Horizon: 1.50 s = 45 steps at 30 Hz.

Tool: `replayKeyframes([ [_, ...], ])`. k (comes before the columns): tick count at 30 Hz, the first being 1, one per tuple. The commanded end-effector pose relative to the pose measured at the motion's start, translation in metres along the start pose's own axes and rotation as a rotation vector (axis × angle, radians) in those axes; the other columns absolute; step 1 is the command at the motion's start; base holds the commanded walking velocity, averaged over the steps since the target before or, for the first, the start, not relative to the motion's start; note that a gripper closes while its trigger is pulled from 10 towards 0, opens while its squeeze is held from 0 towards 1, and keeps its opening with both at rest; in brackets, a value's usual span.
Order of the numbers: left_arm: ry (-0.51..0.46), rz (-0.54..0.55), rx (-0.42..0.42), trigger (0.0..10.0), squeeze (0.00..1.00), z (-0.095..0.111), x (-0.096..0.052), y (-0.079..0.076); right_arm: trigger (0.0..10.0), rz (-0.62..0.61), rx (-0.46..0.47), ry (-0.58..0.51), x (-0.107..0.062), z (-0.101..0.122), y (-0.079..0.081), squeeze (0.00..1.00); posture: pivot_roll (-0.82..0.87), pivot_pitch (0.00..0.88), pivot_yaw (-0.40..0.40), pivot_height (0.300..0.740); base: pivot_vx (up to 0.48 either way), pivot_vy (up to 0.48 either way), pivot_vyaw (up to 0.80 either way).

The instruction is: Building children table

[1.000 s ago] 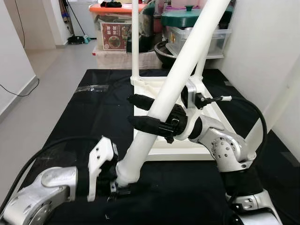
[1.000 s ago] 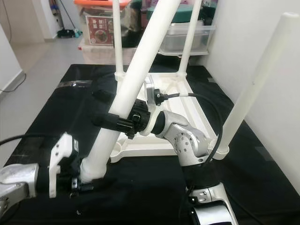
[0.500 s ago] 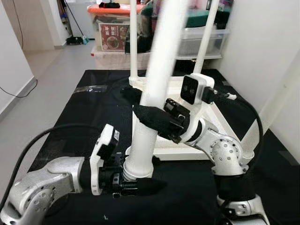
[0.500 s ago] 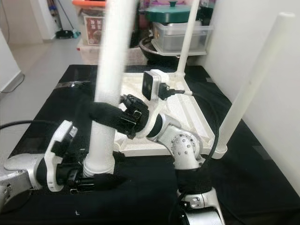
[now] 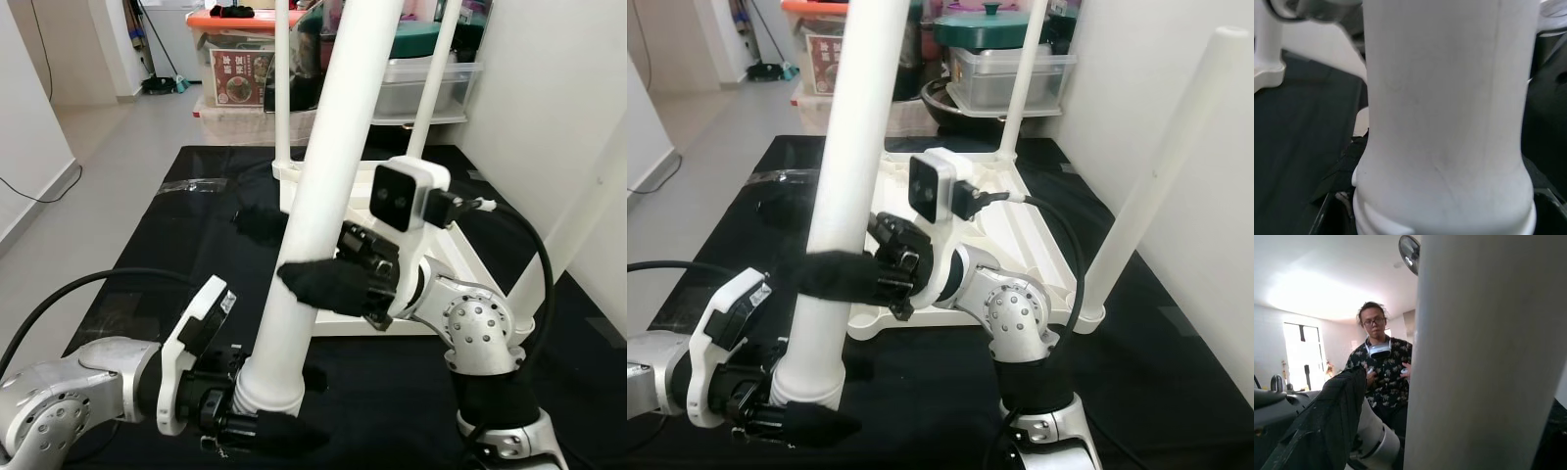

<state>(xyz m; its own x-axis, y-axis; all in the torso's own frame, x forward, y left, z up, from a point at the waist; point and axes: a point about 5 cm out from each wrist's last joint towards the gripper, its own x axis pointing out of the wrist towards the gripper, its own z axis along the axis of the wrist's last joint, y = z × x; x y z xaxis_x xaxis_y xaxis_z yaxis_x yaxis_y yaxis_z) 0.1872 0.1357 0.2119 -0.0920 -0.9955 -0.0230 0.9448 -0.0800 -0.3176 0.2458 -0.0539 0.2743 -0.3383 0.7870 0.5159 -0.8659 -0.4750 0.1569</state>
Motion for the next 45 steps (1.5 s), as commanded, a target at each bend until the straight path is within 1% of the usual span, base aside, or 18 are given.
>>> replayKeyframes([
  [1,0.056,0.004,-0.045,10.0,0.00,-0.005,-0.008,-0.007,7.9,0.036,0.015,0.054,0.002,-0.003,0.006,0.00,0.11,0.000,-0.029,0.740,0.000,0.000,0.00],
  [3,0.068,0.001,-0.054,10.0,0.00,-0.006,-0.008,-0.008,7.8,0.038,0.022,0.064,0.001,-0.004,0.007,0.00,0.11,0.000,-0.031,0.740,0.000,0.000,0.00],
  [4,0.089,-0.007,-0.063,10.0,0.00,-0.008,-0.010,-0.010,7.1,0.040,0.030,0.083,0.000,-0.007,0.008,0.00,0.11,0.000,-0.031,0.740,0.000,0.000,0.00],
  [6,0.102,-0.014,-0.067,10.0,0.00,-0.009,-0.010,-0.011,7.1,0.042,0.035,0.096,0.000,-0.009,0.009,0.00,0.11,0.000,-0.027,0.740,0.000,0.000,0.00],
  [7,0.118,-0.017,-0.073,10.0,0.00,-0.011,-0.011,-0.011,4.8,0.047,0.043,0.104,0.000,-0.011,0.010,0.00,0.11,0.000,-0.023,0.740,0.000,0.000,0.00],
  [9,0.132,-0.017,-0.083,10.0,0.00,-0.013,-0.013,-0.010,4.8,0.053,0.050,0.114,0.001,-0.013,0.011,0.00,0.11,0.000,-0.023,0.740,0.000,0.000,0.00],
  [10,0.151,-0.013,-0.082,10.0,0.00,-0.015,-0.015,-0.009,0.0,0.048,0.056,0.110,0.001,-0.013,0.011,0.00,0.10,0.000,-0.016,0.740,0.000,0.000,0.00],
  [23,0.173,0.006,-0.051,10.0,0.00,-0.019,-0.014,-0.005,0.0,0.036,0.069,0.054,-0.001,-0.011,0.010,0.00,0.09,0.000,-0.015,0.740,0.000,0.000,0.00],
  [24,0.178,0.015,-0.039,10.0,0.13,-0.020,-0.014,-0.004,0.0,0.035,0.070,0.053,-0.001,-0.011,0.010,0.00,0.09,0.000,-0.015,0.740,0.000,0.000,0.00],
  [26,0.182,0.019,-0.031,10.0,0.13,-0.020,-0.015,-0.003,0.0,0.035,0.070,0.052,-0.001,-0.011,0.011,0.00,0.09,0.000,-0.015,0.740,0.000,0.000,0.00],
  [27,0.165,0.047,-0.026,10.0,1.00,-0.020,-0.016,0.001,0.0,0.032,0.070,0.050,-0.002,-0.012,0.011,0.00,0.09,0.000,-0.016,0.740,0.000,0.000,0.00],
  [29,0.119,0.080,-0.030,10.0,1.00,-0.016,-0.020,0.006,0.0,0.015,0.061,0.035,-0.002,-0.011,0.009,0.00,0.09,0.000,-0.017,0.740,0.000,0.000,0.00],
  [35,0.062,0.165,-0.001,10.0,1.00,-0.008,-0.032,0.011,0.0,-0.044,0.021,-0.007,-0.008,-0.003,0.003,0.00,0.09,0.000,-0.022,0.740,0.000,0.000,0.00],
  [39,0.011,0.261,0.038,10.0,1.00,-0.003,-0.041,0.012,0.0,-0.140,-0.038,-0.019,-0.018,0.004,-0.006,0.00,0.10,0.000,-0.024,0.740,0.000,0.000,0.00],
  [40,-0.011,0.309,0.063,10.0,0.00,0.000,-0.047,0.012,0.0,-0.230,-0.084,-0.022,-0.025,0.009,-0.016,0.00,0.10,0.000,-0.025,0.740,0.000,0.000,0.00],
  [41,-0.011,0.309,0.063,10.0,0.00,0.000,-0.047,0.012,0.0,-0.230,-0.084,-0.022,-0.025,0.009,-0.016,0.00,0.10,0.000,-0.025,0.740,0.000,0.000,0.00],
  [44,-0.067,0.460,0.117,10.0,0.00,0.004,-0.063,0.010,0.0,-0.600,-0.194,-0.026,-0.051,0.029,-0.051,0.00,0.12,0.000,-0.035,0.740,0.000,0.000,0.00],
  [45,-0.067,0.460,0.117,10.0,0.00,0.004,-0.063,0.010,0.0,-0.600,-0.194,-0.026,-0.051,0.029,-0.051,0.00,0.12,0.000,-0.035,0.740,0.000,0.000,0.00],
])
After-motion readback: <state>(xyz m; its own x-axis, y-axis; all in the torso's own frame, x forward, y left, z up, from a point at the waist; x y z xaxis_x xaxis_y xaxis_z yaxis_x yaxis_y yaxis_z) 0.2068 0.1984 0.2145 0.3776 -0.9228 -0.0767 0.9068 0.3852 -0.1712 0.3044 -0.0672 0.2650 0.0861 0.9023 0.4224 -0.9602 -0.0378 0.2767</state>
